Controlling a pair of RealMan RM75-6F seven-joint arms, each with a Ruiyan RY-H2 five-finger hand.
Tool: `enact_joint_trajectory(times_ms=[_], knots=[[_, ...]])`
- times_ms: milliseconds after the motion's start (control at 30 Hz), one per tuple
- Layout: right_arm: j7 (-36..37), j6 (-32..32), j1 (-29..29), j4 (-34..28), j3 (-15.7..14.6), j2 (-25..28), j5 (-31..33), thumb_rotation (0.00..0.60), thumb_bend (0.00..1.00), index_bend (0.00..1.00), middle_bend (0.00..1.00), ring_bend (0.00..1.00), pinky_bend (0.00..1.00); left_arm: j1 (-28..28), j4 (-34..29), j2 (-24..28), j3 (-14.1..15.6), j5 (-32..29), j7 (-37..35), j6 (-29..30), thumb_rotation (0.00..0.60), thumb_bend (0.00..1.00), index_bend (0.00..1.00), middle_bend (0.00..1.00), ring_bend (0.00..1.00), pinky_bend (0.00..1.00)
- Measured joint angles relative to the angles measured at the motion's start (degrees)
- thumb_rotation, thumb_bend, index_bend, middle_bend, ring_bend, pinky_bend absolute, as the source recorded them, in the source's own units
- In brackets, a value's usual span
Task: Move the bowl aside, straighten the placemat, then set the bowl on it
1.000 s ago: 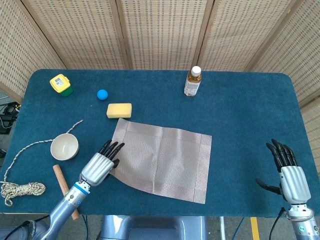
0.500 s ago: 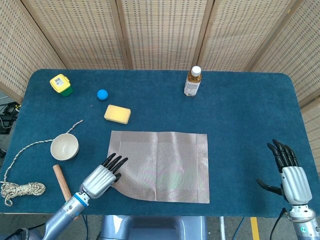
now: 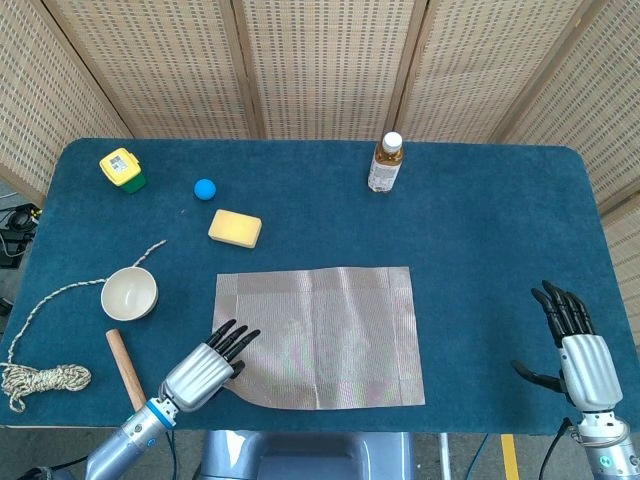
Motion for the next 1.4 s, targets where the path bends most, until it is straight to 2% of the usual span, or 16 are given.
enact_joint_trajectory(times_ms=[133,333,400,667,867,1100,1400], knots=[[-0.07,-0.02,0.0,-0.04,0.02,0.0,0.05,0.6,0.23,0.04,0.0,0.0,0.0,1.05,0.12,0.94,-0.01,0.82,-0.25,0.91,0.6,0.37,0.36,0.0,0.0,0.0],[-0.53,0.0,-0.01,-0.06,-0.07,-0.13,-0.11,0.6,0.23,0.04,0.0,0.0,0.0,2.5,0.19,2.44,-0.04,1.53,-1.2,2.49,0.6,0.25,0.19,0.0,0.0,0.0],[-0.69,-0.02,-0.02,-0.07,-0.1,-0.16,-0.1,0.6,0.23,0.04,0.0,0.0,0.0,2.99,-0.06,2.98,0.06,1.86,-2.11,3.08,0.6,0.23,0.17,0.0,0.0,0.0],[-1.05,-0.01,-0.08,-0.32,-0.33,-0.14,-0.42,0.6,0.23,0.04,0.0,0.0,0.0,6.0,-1.26,5.78,1.03,5.3,-7.44,8.8,0.6,0.23,0.16,0.0,0.0,0.0],[-1.42,0.01,-0.1,-0.49,-0.66,-0.19,-0.96,0.6,0.23,0.04,0.0,0.0,0.0,8.48,-1.27,9.02,0.85,5.66,-11.73,13.06,0.6,0.23,0.17,0.0,0.0,0.0],[-2.12,-0.13,-0.08,-0.71,-1.06,-0.32,-1.51,0.6,0.23,0.04,0.0,0.0,0.0,10.92,0.97,12.54,-1.45,1.94,-17.02,15.91,0.6,0.23,0.25,0.0,0.0,0.0],[-2.87,-0.45,-0.03,-0.84,-1.41,-0.52,-1.81,0.6,0.23,0.04,0.0,0.0,0.0,13.3,9.54,13.02,-4.57,-4.15,-21.79,16.26,0.6,0.23,0.39,0.0,0.0,0.0]])
